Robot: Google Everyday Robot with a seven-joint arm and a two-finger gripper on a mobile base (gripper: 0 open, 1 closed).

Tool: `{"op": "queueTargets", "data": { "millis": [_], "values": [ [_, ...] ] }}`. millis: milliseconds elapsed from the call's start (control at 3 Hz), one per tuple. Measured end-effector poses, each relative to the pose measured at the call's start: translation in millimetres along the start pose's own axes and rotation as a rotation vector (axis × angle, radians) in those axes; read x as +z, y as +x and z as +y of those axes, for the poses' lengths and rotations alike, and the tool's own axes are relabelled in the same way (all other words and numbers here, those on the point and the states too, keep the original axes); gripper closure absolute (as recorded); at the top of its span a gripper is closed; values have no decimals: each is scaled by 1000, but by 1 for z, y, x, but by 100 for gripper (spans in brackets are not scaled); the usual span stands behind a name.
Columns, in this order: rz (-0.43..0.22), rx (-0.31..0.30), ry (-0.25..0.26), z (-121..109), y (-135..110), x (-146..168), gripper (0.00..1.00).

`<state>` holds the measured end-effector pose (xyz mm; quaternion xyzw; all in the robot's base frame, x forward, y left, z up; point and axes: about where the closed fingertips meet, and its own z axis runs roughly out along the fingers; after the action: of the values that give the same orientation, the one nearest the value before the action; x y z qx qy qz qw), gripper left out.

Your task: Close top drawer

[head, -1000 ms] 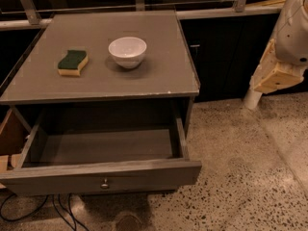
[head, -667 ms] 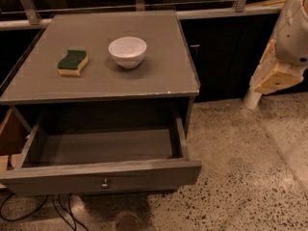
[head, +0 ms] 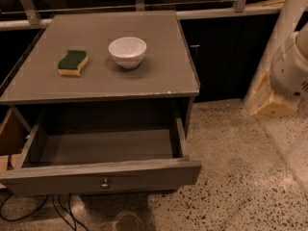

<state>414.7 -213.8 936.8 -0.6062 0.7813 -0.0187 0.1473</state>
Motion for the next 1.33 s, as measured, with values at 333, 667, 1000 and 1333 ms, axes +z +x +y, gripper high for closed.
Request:
{"op": "queueTargets", "data": {
  "millis": [333,667,1000,1333],
  "values": [
    [-14,-35,-78,39,-3,46,100],
    [-35,-167,-225,91,-26,95,100],
    [-35,-167,-225,91,-26,95,100],
    [-26,-156,-257,107,-23,116,100]
  ]
}}
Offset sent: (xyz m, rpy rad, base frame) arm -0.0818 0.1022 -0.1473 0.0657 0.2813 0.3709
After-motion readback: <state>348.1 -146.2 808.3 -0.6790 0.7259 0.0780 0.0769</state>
